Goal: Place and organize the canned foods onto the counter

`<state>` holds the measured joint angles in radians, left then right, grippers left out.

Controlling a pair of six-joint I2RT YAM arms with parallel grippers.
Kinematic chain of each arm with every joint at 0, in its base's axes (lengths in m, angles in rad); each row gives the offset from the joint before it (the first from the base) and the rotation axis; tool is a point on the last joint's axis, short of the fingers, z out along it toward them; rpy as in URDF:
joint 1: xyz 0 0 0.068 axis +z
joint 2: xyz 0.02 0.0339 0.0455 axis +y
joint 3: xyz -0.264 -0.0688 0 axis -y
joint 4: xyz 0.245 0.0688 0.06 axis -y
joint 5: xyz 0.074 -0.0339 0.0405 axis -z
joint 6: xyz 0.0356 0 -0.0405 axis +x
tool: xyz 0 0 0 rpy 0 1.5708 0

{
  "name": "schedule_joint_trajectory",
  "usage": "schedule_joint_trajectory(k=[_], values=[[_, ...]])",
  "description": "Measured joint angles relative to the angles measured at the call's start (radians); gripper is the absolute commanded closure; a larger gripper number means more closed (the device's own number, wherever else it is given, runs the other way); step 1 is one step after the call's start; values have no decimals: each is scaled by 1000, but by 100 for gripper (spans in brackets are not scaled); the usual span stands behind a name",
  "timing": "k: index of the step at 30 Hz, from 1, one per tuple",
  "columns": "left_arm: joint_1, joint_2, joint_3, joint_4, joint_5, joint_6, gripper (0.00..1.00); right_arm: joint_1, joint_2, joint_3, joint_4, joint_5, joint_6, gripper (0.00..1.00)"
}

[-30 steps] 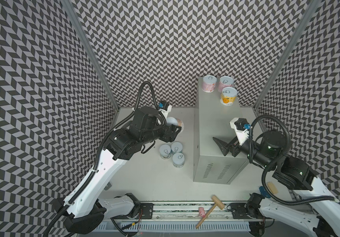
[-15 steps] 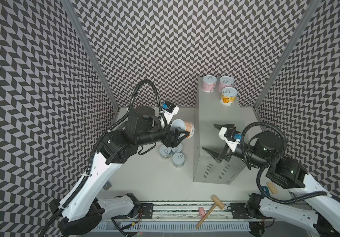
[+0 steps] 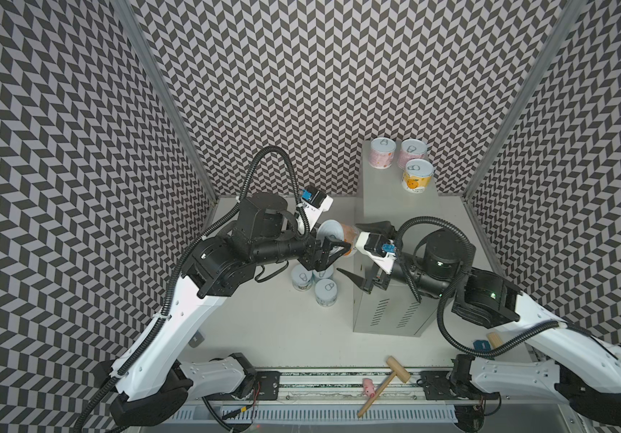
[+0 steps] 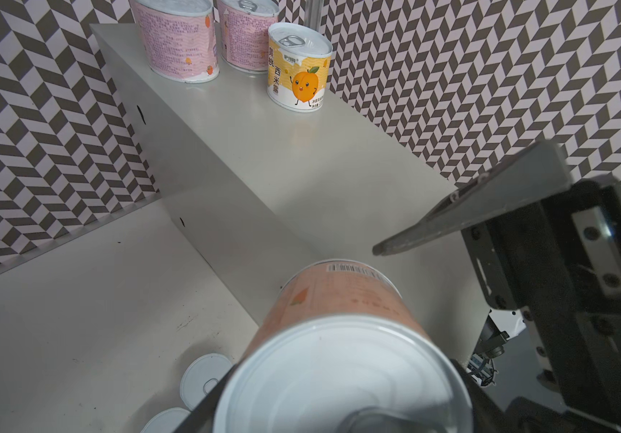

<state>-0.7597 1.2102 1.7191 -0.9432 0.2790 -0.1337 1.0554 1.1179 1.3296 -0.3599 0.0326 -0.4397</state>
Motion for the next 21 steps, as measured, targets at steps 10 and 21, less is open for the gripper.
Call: schedule_joint_trajectory(k=[10,21], values=[[0,3,26,-11,2,3,43,5,81,14,33,137,2,12],[0,2,32,0,6,5,40,5,81,14,54,181,-2,25]])
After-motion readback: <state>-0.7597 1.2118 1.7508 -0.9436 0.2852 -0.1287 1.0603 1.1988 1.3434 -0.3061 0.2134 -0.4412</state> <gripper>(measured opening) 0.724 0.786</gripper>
